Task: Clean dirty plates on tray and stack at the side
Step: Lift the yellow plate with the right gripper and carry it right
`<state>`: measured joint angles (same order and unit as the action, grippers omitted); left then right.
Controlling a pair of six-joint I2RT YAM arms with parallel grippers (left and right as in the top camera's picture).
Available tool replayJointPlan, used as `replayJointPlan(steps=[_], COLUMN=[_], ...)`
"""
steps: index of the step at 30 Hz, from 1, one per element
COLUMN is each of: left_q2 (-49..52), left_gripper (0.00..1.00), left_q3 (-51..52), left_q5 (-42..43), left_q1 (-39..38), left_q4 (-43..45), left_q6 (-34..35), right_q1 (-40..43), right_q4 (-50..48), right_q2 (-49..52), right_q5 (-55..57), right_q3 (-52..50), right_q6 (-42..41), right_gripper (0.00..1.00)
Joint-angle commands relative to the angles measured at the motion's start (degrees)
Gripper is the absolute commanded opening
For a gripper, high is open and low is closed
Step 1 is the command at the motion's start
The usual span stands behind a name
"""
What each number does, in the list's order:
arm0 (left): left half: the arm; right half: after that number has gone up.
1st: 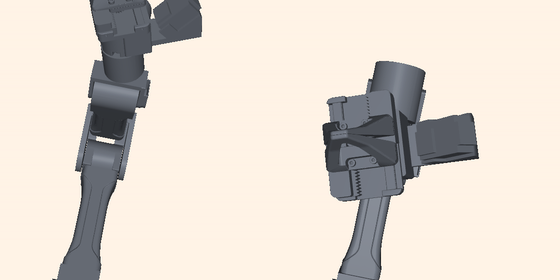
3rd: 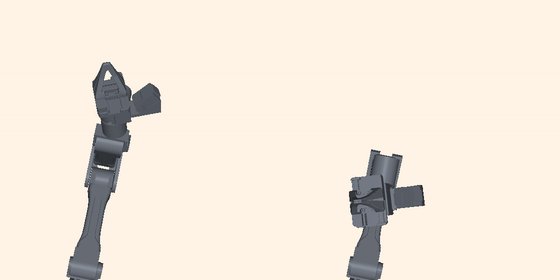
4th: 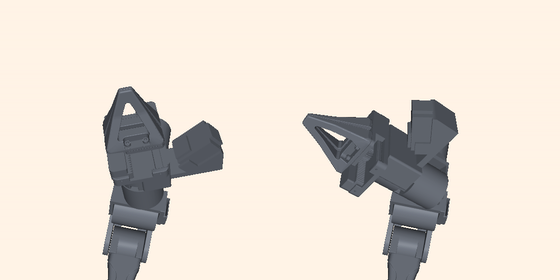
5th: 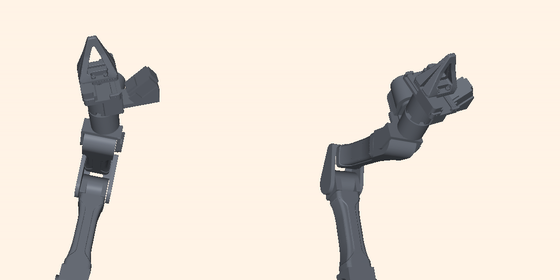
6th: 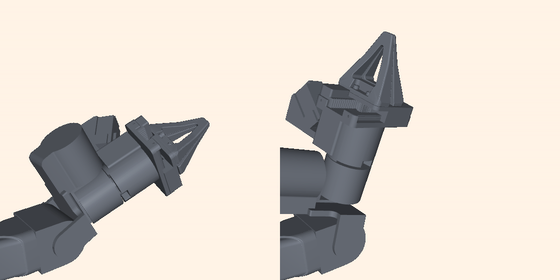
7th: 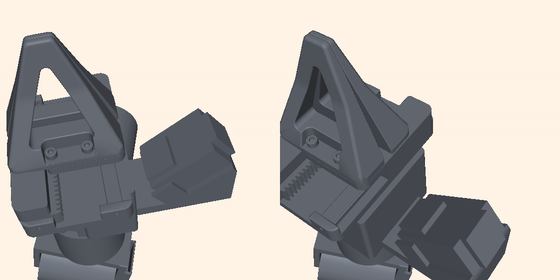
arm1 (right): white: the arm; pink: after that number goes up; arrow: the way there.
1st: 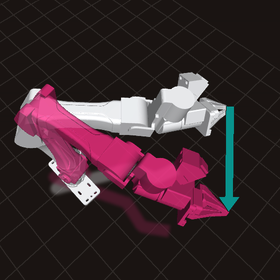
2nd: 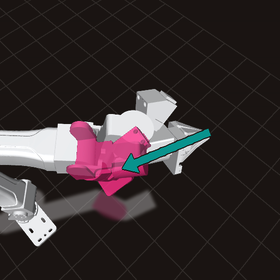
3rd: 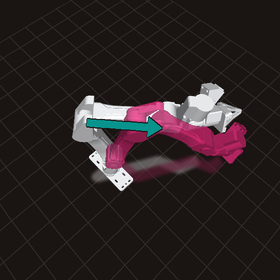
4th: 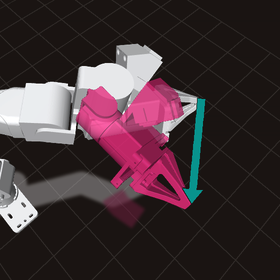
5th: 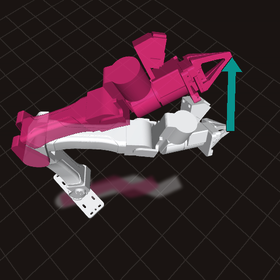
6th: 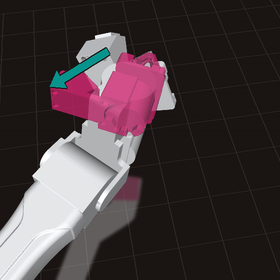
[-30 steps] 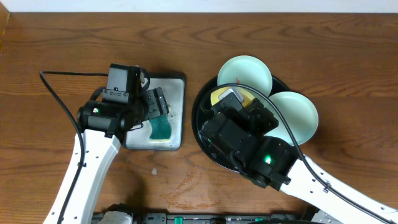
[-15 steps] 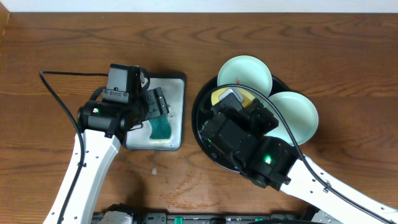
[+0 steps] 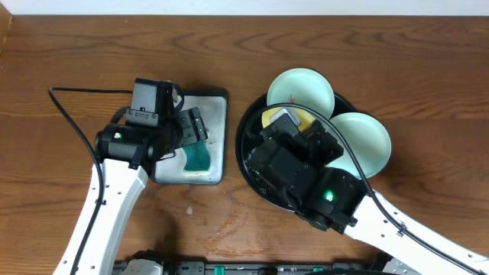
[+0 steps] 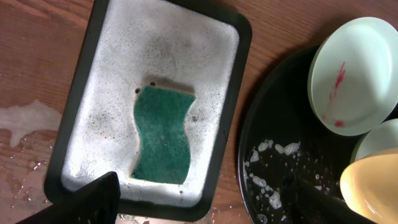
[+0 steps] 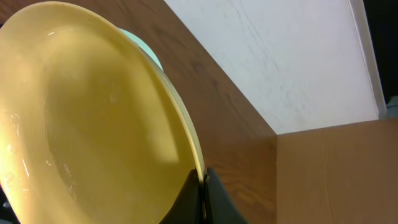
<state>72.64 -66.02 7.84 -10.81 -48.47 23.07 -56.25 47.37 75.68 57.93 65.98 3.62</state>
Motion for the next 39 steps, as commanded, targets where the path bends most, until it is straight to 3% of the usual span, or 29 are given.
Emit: replayJointPlan(steps=[1, 27, 30, 35, 39], left_q2=[0.1, 0.1, 0.1, 0.1, 0.1], left_gripper=[0.82, 0.83, 0.83, 0.83, 0.83], left_q3=[-0.3, -0.3, -0.3, -0.3, -0.3], left_q5=[0.5, 0.5, 0.5, 0.5, 0.5], left_q1=[0.2, 0.2, 0.2, 0.2, 0.2], left_q4=[-0.2, -0.2, -0.2, -0.2, -0.2], left_q6=[-0.5, -0.5, -0.5, -0.5, -0.5], right_q1=[-0.5, -0.5, 0.4, 12.7, 29.9], right_q4=[0.1, 0.2, 0.2, 2.2, 2.2], right_q2=[-0.6, -0.6, -0.5, 0.3, 0.2], right_q5=[2.3, 2.2, 0.9, -10.3, -36.1], right_q3=[1.3, 1.3, 1.2, 1.1, 1.6], right_q6=[0.4, 0.3, -2.6, -10.8, -11.5], right_gripper=[0.01, 0.01, 0.01, 0.01, 0.01])
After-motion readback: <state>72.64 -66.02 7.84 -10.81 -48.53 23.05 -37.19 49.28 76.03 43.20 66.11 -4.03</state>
